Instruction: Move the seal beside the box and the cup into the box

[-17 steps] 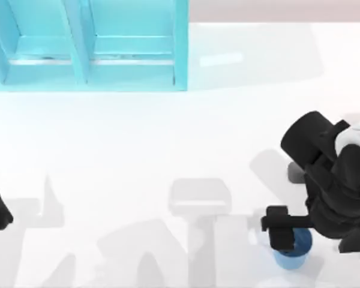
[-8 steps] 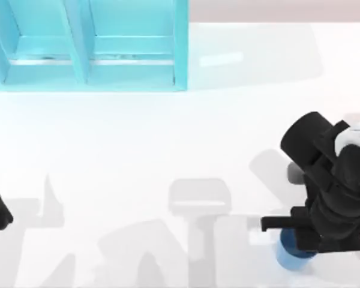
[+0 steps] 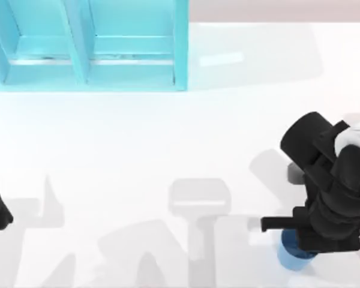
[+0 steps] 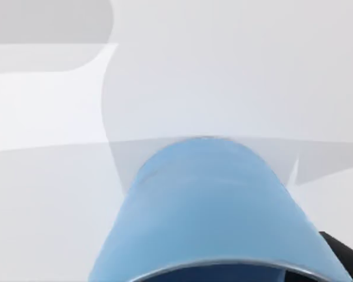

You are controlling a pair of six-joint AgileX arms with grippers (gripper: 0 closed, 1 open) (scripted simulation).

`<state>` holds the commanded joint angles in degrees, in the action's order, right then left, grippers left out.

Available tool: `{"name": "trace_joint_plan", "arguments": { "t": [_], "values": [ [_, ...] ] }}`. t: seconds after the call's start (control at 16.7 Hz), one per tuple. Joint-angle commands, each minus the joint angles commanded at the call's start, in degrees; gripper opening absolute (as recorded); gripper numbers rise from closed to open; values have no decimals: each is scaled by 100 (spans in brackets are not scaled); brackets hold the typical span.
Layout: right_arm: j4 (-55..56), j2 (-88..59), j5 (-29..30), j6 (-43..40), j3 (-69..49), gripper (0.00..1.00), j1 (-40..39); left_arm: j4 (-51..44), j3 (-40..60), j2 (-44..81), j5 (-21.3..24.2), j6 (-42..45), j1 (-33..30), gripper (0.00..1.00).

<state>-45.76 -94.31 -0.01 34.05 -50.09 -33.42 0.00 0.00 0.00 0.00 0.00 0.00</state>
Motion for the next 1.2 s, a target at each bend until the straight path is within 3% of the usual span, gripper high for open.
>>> {"name": "trace_joint_plan", "arguments": {
  "t": [0.3,0.72,1.2],
  "values": [
    [-427,264,-6,-377,-195,0,411,0,0,0,0,0,0,100],
    [-2367,1476,-2,-2071,-848,0,2053,0,0,0,0,0,0,100],
    [-2434,1627,-18,-2389,-966,0,2366,0,0,0,0,0,0,100]
  ]
}}
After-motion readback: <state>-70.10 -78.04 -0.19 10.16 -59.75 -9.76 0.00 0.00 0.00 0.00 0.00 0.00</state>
